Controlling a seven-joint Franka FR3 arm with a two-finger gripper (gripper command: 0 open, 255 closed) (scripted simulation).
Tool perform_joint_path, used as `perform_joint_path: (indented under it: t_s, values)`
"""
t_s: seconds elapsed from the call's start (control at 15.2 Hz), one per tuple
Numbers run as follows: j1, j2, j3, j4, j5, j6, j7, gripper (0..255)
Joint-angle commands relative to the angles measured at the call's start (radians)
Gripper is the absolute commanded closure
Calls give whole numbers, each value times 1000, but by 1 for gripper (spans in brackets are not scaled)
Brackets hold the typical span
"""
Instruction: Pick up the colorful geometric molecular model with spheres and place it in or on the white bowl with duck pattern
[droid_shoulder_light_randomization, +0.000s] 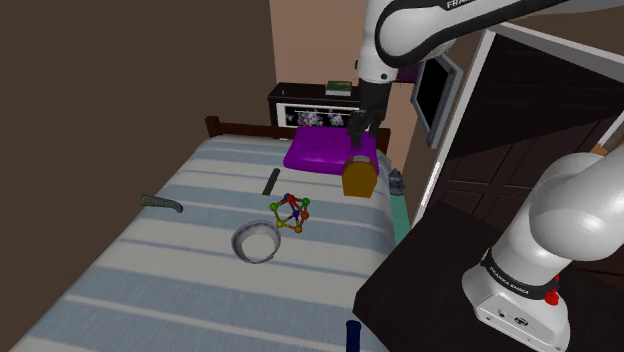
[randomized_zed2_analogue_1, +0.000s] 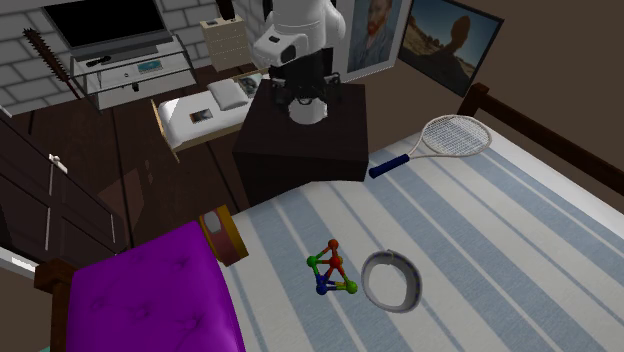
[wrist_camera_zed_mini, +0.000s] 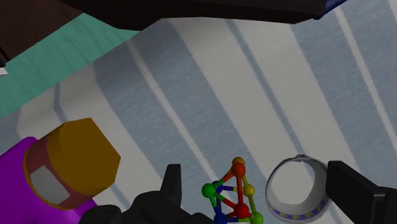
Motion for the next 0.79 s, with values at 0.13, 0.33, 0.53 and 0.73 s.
perform_joint_path:
  t_s: [0.13, 0.33, 0.53, 0.73]
  values:
    - [9, 129, 12, 9, -4, 134, -25, 0]
    - [15, 238, 22, 34, -11, 228, -40, 0]
    - [21, 351, 31, 71, -23, 312, -51, 0]
    - [27, 467, 38, 122, -40, 386, -59, 0]
